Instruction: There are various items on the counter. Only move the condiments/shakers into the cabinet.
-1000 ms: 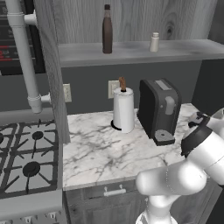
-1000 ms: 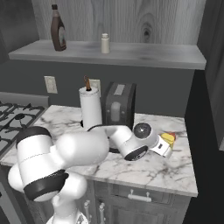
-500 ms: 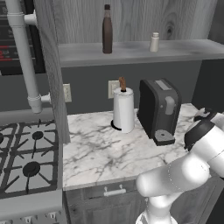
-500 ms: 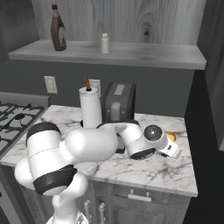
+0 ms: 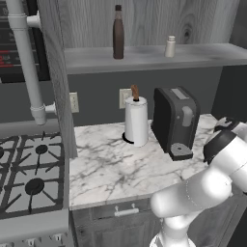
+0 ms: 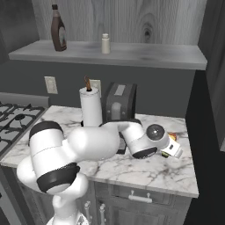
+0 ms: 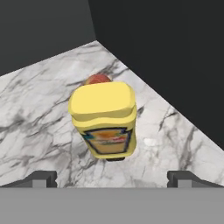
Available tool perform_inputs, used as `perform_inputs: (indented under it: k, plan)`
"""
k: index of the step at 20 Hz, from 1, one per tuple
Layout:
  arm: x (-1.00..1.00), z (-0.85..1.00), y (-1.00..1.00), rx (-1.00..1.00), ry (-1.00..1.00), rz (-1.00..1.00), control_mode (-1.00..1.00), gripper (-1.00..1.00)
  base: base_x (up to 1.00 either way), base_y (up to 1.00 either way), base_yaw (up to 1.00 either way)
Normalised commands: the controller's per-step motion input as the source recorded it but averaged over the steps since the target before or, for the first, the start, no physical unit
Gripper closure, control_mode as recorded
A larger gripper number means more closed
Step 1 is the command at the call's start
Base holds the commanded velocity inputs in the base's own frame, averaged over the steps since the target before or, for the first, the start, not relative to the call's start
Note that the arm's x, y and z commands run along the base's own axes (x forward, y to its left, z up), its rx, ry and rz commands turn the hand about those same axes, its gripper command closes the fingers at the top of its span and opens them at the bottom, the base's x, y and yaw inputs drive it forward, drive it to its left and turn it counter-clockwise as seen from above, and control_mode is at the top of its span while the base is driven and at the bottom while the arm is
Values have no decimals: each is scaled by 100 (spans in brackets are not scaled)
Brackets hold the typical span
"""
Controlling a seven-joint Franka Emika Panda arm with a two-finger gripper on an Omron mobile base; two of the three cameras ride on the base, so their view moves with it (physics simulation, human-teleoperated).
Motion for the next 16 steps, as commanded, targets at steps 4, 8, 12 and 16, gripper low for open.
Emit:
perform_inputs:
  k: [4, 8, 12, 16]
  plan:
    - [3, 0, 0, 0, 0, 0, -100, -100, 0, 0, 0]
    - [1, -3, 0, 0, 0, 0, -100, -100, 0, 0, 0]
    - [0, -1, 0, 0, 0, 0, -100, -100, 0, 0, 0]
    - [3, -2, 0, 0, 0, 0, -100, -100, 0, 0, 0]
